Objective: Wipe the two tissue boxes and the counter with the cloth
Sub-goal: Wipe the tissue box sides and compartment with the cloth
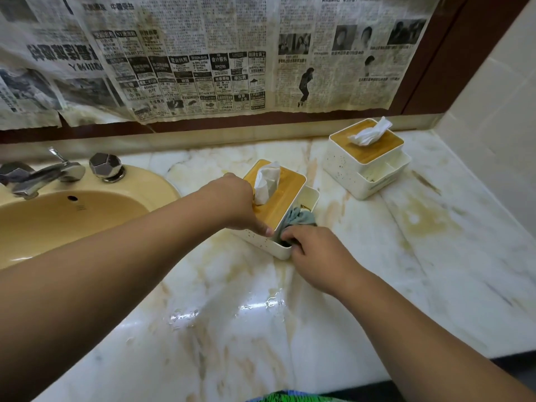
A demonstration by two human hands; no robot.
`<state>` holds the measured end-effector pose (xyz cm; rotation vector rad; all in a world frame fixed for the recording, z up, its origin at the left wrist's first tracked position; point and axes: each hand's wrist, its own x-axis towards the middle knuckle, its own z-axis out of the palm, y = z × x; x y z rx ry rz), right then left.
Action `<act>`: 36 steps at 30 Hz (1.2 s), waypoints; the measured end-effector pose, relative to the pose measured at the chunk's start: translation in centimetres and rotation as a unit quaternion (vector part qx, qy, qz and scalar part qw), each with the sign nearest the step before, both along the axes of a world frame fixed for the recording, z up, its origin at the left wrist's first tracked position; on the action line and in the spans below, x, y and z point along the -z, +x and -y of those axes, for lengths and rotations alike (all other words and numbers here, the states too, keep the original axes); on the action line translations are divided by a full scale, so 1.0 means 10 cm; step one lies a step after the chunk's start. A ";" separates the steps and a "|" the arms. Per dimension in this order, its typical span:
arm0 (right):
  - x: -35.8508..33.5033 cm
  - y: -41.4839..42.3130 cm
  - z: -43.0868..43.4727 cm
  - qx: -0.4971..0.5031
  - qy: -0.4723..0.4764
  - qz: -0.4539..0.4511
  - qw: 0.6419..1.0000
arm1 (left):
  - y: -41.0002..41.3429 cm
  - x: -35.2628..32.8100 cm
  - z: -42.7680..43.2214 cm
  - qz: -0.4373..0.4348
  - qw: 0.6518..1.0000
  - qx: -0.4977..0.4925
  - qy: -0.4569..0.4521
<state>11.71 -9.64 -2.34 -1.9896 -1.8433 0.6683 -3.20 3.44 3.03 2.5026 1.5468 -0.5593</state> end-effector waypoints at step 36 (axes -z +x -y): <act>0.14 -0.11 0.02 0.160 0.120 -0.062 0.978 | -0.21 0.09 0.03 0.101 0.995 -0.022 0.011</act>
